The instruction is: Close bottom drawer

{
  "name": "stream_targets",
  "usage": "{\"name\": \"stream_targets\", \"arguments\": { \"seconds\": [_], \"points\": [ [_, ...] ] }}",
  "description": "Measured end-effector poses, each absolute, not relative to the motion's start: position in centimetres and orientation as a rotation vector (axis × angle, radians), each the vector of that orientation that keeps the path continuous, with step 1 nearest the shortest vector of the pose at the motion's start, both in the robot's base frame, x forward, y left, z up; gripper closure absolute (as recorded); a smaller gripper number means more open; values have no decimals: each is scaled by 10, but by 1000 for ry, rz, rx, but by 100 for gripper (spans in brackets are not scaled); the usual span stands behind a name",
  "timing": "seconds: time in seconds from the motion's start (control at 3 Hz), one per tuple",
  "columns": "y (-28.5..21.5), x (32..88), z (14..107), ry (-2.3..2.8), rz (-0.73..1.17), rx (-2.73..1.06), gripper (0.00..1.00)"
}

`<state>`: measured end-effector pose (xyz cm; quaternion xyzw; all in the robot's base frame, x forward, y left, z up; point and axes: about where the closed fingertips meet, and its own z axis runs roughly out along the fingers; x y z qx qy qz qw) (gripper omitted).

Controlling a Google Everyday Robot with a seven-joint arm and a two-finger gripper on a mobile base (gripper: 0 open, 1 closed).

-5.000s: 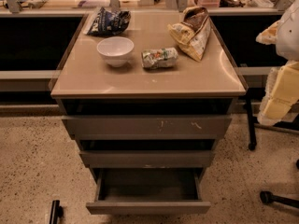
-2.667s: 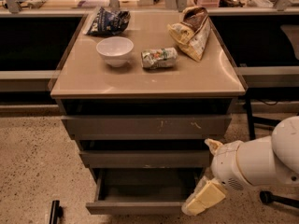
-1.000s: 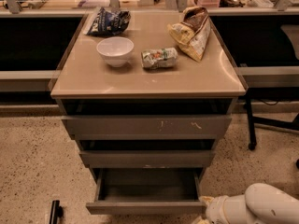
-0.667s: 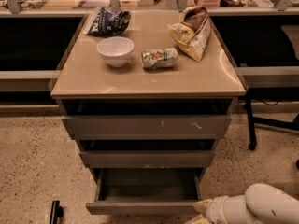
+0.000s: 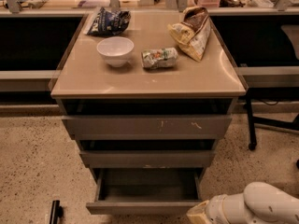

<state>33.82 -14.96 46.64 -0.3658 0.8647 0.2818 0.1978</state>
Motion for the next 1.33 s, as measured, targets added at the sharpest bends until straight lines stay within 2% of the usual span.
{"name": "stream_targets", "arguments": {
  "seconds": [0.33, 1.0, 1.33],
  "points": [
    [-163, 363, 434, 2445, 825, -937, 100],
    [-194, 408, 349, 2529, 871, -734, 100],
    [-195, 411, 344, 2528, 874, -723, 100]
  ]
}}
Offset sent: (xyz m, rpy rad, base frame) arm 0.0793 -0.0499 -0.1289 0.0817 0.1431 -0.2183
